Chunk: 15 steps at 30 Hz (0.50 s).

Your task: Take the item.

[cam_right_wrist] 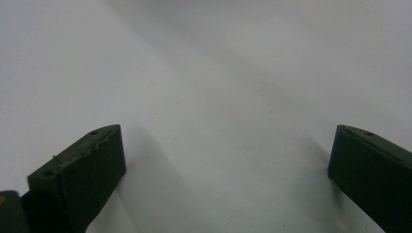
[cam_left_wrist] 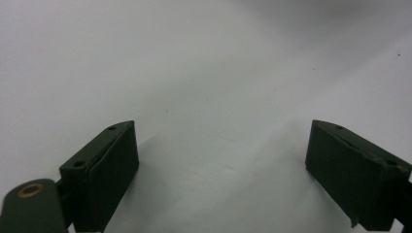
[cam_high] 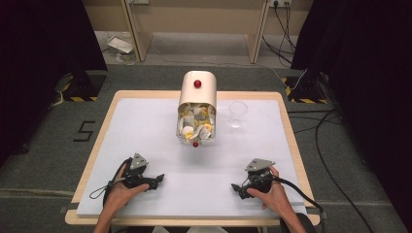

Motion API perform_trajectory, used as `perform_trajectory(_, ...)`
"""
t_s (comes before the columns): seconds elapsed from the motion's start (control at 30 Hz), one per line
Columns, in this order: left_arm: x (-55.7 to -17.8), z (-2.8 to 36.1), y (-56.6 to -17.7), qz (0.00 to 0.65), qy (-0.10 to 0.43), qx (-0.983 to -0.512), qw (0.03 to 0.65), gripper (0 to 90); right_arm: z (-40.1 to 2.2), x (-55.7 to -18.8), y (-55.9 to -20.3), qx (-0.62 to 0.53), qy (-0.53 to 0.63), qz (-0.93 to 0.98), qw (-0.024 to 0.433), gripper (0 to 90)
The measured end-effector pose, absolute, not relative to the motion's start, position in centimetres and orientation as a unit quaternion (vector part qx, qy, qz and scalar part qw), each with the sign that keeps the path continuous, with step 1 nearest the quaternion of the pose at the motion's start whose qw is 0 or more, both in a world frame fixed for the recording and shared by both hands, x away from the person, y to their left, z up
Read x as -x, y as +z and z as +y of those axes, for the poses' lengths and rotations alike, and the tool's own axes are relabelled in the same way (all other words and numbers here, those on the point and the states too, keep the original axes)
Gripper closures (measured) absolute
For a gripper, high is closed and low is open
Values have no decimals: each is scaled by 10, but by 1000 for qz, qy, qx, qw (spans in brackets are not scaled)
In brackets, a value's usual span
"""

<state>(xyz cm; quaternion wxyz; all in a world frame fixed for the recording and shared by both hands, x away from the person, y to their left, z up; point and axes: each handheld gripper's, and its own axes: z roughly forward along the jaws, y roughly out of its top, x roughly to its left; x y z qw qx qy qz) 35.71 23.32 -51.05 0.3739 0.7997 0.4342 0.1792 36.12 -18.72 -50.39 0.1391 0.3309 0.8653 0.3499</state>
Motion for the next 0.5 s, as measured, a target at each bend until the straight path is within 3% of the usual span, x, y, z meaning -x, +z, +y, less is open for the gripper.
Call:
perform_trajectory(0.17, -357, 233, -511, 434, 179, -800, 374, 109, -188, -361, -503, -329, 350, 865, 145, 34)
perform_trajectory(0.2, -357, 233, -511, 434, 179, -800, 374, 109, -189, -361, -503, -327, 352, 864, 146, 71)
perform_trajectory(0.27, -357, 233, -511, 434, 179, -800, 374, 109, -190, -361, -500, -323, 363, 861, 148, 230)
perform_trajectory(0.33, -357, 233, -511, 434, 179, -800, 374, 108, -191, -361, -497, -325, 374, 856, 147, 129)
perform_trajectory(0.37, -357, 233, -511, 434, 179, -800, 374, 108, -192, -361, -496, -329, 378, 852, 150, 140)
perform_trajectory(0.4, -357, 233, -511, 434, 179, -800, 374, 108, -195, -361, -492, -324, 390, 848, 156, 205)
perform_trajectory(0.5, -357, 233, -511, 434, 179, -800, 374, 107, -197, -362, -487, -328, 403, 839, 163, 170)
